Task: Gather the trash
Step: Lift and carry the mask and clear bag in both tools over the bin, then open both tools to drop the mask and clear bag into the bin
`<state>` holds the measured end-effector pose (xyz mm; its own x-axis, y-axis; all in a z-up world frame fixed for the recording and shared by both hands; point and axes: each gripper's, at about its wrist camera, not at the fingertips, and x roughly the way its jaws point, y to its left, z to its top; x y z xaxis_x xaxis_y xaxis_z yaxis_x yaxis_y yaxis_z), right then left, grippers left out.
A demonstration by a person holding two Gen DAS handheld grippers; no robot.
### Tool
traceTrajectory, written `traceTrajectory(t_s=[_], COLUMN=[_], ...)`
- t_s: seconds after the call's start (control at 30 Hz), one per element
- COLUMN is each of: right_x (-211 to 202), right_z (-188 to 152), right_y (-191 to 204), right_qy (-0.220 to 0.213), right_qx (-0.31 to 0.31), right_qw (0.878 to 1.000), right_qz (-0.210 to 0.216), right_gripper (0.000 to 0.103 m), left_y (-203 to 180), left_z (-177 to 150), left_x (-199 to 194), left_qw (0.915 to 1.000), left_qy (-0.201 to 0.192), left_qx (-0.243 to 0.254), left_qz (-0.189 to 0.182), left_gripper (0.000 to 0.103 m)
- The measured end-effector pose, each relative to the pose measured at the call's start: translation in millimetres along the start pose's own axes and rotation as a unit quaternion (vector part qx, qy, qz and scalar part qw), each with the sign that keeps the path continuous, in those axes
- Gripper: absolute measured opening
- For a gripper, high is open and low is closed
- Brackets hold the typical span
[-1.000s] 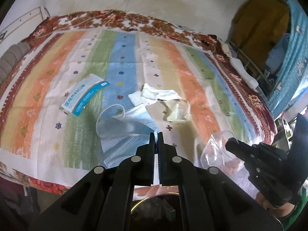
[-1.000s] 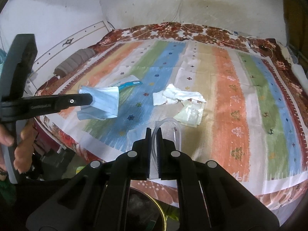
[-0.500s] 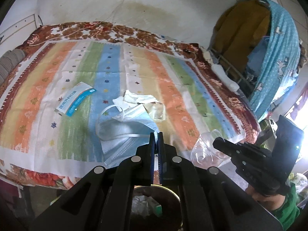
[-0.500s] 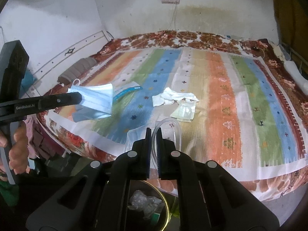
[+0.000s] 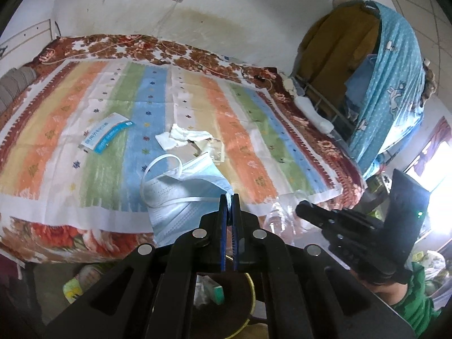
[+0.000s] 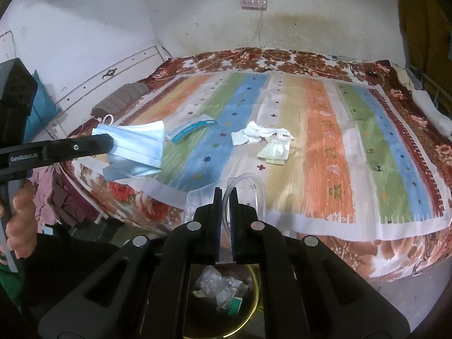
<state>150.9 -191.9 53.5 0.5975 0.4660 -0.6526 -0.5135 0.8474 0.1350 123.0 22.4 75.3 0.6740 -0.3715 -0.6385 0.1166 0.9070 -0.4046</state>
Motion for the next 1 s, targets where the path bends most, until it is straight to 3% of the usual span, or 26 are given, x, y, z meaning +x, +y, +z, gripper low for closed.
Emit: traceTrajectory(t_s=[0.2, 0.3, 0.53, 0.7, 0.87, 1.0], right_x=[-5.4, -4.7, 8.3, 30.8, 54.5, 75.8], right_z=[-21.0, -30.1, -49.9, -65.8, -79.7, -91.6], right_y=[6.1, 7.5, 15.5, 11.7, 9.0, 11.0], right_qy=[0.008, 0.023, 0.070, 0.128, 0.176, 0.214], right_qx=[0.004, 0.008, 0.005, 0.013, 0.027, 0.034], right_qw=[1.000, 1.000, 0.998, 0.992, 0.984, 0.976], right_qz=[-0.001, 0.001, -0.005, -0.015, -0.008, -0.006], right_gripper=[0.004, 0.004, 0.004, 0.004, 0.004, 0.004], left_y=[-10.1, -11.7, -14.9, -11.7, 0.8, 11.7], left_z=[-23.6, -35.1, -60.1, -88.3, -107.7, -112.1], left_x=[-1.7, 2.5, 20.4, 44.3, 69.6, 79.8], left_qw=[0.9999, 0.9996, 0.9977, 0.9910, 0.9809, 0.9753], left_qy=[0.008, 0.017, 0.062, 0.110, 0.164, 0.180], left_qx=[-0.002, -0.012, -0.023, -0.044, -0.080, -0.100], left_qz=[-0.005, 0.017, 0.017, 0.062, 0.070, 0.081], left_gripper=[0.002, 0.002, 0.002, 0.002, 0.002, 0.002])
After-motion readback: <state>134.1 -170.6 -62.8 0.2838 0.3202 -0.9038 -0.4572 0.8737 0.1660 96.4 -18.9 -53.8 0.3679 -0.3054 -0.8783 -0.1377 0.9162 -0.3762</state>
